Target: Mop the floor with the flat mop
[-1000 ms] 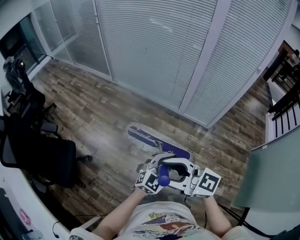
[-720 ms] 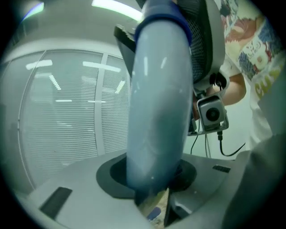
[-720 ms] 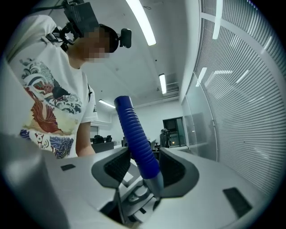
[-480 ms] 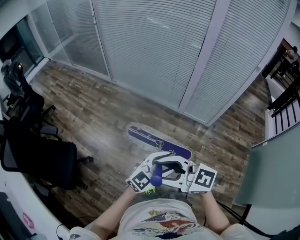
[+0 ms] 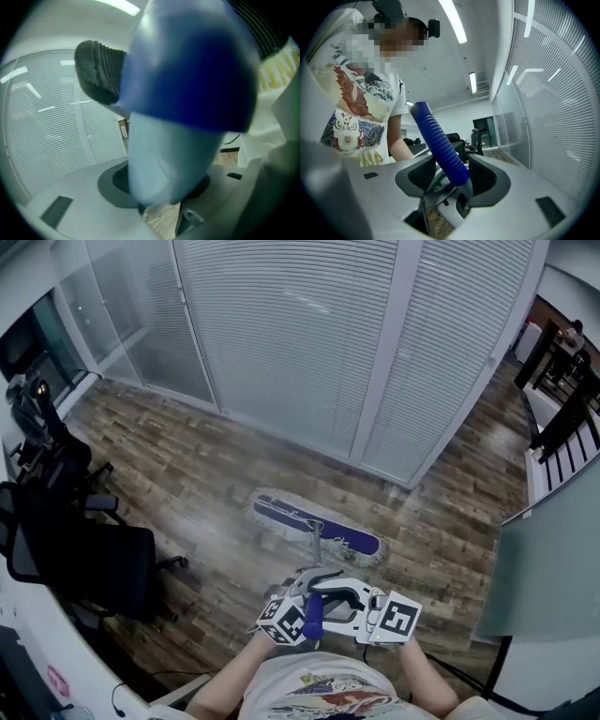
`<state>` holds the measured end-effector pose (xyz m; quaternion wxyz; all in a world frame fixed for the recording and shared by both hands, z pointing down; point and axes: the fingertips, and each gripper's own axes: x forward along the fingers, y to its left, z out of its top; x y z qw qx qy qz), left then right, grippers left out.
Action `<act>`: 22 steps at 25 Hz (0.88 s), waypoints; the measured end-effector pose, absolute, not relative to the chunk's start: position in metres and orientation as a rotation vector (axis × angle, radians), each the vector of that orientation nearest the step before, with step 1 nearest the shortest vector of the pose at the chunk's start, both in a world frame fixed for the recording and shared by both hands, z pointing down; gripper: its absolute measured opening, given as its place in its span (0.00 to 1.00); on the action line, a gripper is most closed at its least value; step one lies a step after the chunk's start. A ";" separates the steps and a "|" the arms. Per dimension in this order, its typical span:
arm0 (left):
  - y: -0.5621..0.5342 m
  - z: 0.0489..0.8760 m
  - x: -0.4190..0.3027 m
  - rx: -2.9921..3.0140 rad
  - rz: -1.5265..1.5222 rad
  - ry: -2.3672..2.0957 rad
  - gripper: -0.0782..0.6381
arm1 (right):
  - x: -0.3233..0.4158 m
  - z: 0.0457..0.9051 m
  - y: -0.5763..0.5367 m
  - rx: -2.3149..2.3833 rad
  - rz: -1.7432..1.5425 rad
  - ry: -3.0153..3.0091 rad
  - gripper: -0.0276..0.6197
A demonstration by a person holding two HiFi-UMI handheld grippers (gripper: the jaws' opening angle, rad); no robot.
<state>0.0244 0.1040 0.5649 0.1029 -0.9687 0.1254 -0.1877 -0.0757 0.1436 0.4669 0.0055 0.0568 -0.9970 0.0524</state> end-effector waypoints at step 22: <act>0.088 0.641 0.051 -2.726 -0.517 0.406 0.31 | -0.047 0.553 0.137 0.226 0.277 -3.057 0.40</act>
